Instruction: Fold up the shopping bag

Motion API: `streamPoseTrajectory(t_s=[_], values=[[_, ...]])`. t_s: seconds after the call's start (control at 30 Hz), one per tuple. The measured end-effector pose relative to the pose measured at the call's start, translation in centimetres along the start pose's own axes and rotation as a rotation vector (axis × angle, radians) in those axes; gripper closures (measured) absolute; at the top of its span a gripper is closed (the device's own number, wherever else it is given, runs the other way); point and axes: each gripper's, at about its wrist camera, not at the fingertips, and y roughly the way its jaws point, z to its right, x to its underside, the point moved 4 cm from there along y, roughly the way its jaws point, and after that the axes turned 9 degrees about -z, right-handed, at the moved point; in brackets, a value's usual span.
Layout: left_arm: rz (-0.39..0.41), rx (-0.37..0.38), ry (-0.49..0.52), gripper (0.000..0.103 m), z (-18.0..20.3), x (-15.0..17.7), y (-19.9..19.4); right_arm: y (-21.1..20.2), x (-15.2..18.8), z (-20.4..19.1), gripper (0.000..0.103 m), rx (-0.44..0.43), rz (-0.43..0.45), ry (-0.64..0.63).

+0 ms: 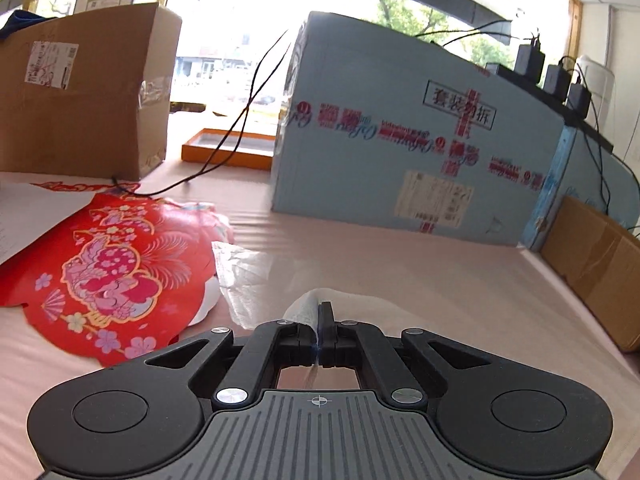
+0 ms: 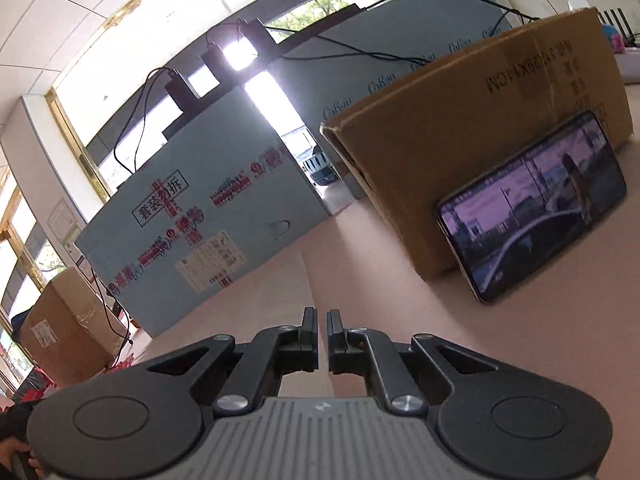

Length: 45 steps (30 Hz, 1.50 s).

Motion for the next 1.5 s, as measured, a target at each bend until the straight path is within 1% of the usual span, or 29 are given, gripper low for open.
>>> streamPoseTrajectory(t_s=[0.03, 0.07, 0.1, 0.13, 0.17, 0.2, 0.23, 0.27, 0.3, 0.33, 0.37, 0.43, 0.47, 0.53, 0.57, 0.6, 0.67, 0.7, 0.73, 0.77, 0.87, 0.93, 0.97, 1.07, 1.13, 1.23, 1.3, 1.43, 1.5], values=[[-0.010, -0.018, 0.013, 0.097, 0.0, 0.3, 0.2, 0.0, 0.3, 0.0, 0.098, 0.005, -0.012, -0.001], [-0.007, -0.055, 0.028, 0.093, 0.1, 0.4, 0.2, 0.2, 0.7, 0.0, 0.098, 0.014, -0.034, -0.002], [-0.005, -0.092, 0.043, 0.081, 0.1, 0.5, 0.1, 0.2, 1.0, -0.1, 0.098, 0.016, -0.052, -0.004], [0.000, -0.130, 0.056, 0.060, 0.2, 0.6, 0.0, 0.3, 1.3, -0.2, 0.093, 0.014, -0.068, -0.006], [0.018, -0.176, 0.053, 0.047, 0.1, 0.6, -0.4, 0.3, 1.6, -0.3, 0.092, 0.015, -0.083, -0.011], [0.041, -0.222, 0.051, 0.021, 0.1, 0.6, -1.0, 0.3, 1.8, -0.5, 0.091, 0.018, -0.098, -0.017], [0.065, -0.262, 0.056, 0.013, 0.2, 0.6, -1.6, 0.2, 2.0, -0.7, 0.083, 0.016, -0.106, -0.025], [0.102, -0.319, 0.086, 0.013, 0.7, 0.5, -2.4, 0.1, 2.1, -0.8, 0.076, 0.013, -0.112, -0.033], [0.137, -0.371, 0.117, 0.012, 1.3, 0.5, -3.2, 0.0, 2.2, -1.0, 0.063, 0.017, -0.118, -0.041], [0.162, -0.400, 0.153, 0.008, 2.0, 0.4, -3.7, -0.1, 2.3, -1.2, 0.058, 0.024, -0.125, -0.049], [0.202, -0.427, 0.217, 0.006, 3.4, 0.5, -4.4, -0.1, 2.4, -1.4, 0.058, 0.037, -0.132, -0.062], [0.256, -0.416, 0.315, 0.002, 6.1, 0.9, -5.2, 0.0, 2.6, -2.0, 0.055, 0.065, -0.147, -0.093], [0.275, -0.368, 0.375, 0.002, 8.0, 1.3, -5.4, 0.1, 2.8, -2.3, 0.054, 0.077, -0.158, -0.110], [0.278, -0.261, 0.444, 0.001, 11.0, 2.1, -5.3, -0.1, 3.1, -2.6, 0.051, 0.087, -0.165, -0.129], [0.273, -0.183, 0.485, 0.001, 12.9, 2.7, -5.0, -0.2, 3.3, -2.9, 0.050, 0.094, -0.168, -0.141], [0.268, -0.133, 0.519, 0.001, 14.4, 3.2, -4.6, -0.4, 3.5, -3.2, 0.047, 0.101, -0.171, -0.153], [0.248, -0.057, 0.605, 0.001, 17.1, 4.2, -3.6, -1.0, 3.8, -3.5, 0.045, 0.114, -0.172, -0.177], [0.231, -0.037, 0.650, 0.001, 18.0, 4.6, -2.9, -1.3, 4.0, -3.7, 0.044, 0.120, -0.173, -0.189], [0.220, -0.037, 0.680, 0.001, 18.7, 5.0, -2.3, -1.7, 4.0, -3.7, 0.042, 0.129, -0.172, -0.201], [0.203, -0.054, 0.721, 0.001, 19.4, 5.6, -1.4, -2.1, 4.1, -3.8, 0.041, 0.144, -0.169, -0.214], [0.141, -0.085, 0.794, 0.001, 20.3, 7.1, 0.6, -2.7, 4.1, -3.5, 0.037, 0.169, -0.171, -0.222], [0.106, -0.101, 0.831, 0.000, 20.5, 8.0, 1.5, -2.9, 4.1, -3.2, 0.036, 0.173, -0.189, -0.214], [0.126, -0.115, 0.840, 0.000, 20.6, 8.3, 1.5, -2.7, 4.1, -3.1, 0.036, 0.174, -0.202, -0.214], [0.125, -0.114, 0.835, 0.000, 20.5, 8.4, 1.6, -2.1, 4.3, -3.5, 0.028, 0.183, -0.228, -0.233], [0.122, -0.108, 0.828, 0.000, 20.3, 8.3, 1.6, -1.4, 4.4, -4.2, 0.020, 0.185, -0.251, -0.260], [0.120, -0.103, 0.821, 0.000, 20.3, 8.3, 1.5, -0.5, 4.5, -5.0, 0.016, 0.169, -0.269, -0.285], [0.118, -0.099, 0.817, 0.000, 20.3, 8.3, 1.5, 0.1, 4.3, -5.3, 0.016, 0.092, -0.276, -0.259], [0.109, -0.087, 0.804, 0.000, 20.2, 8.2, 1.5, 0.5, 4.0, -5.5, 0.018, -0.009, -0.261, -0.194], [0.104, -0.080, 0.796, 0.000, 20.1, 8.1, 1.6, 0.8, 4.1, -5.8, 0.018, -0.080, -0.271, -0.161]])
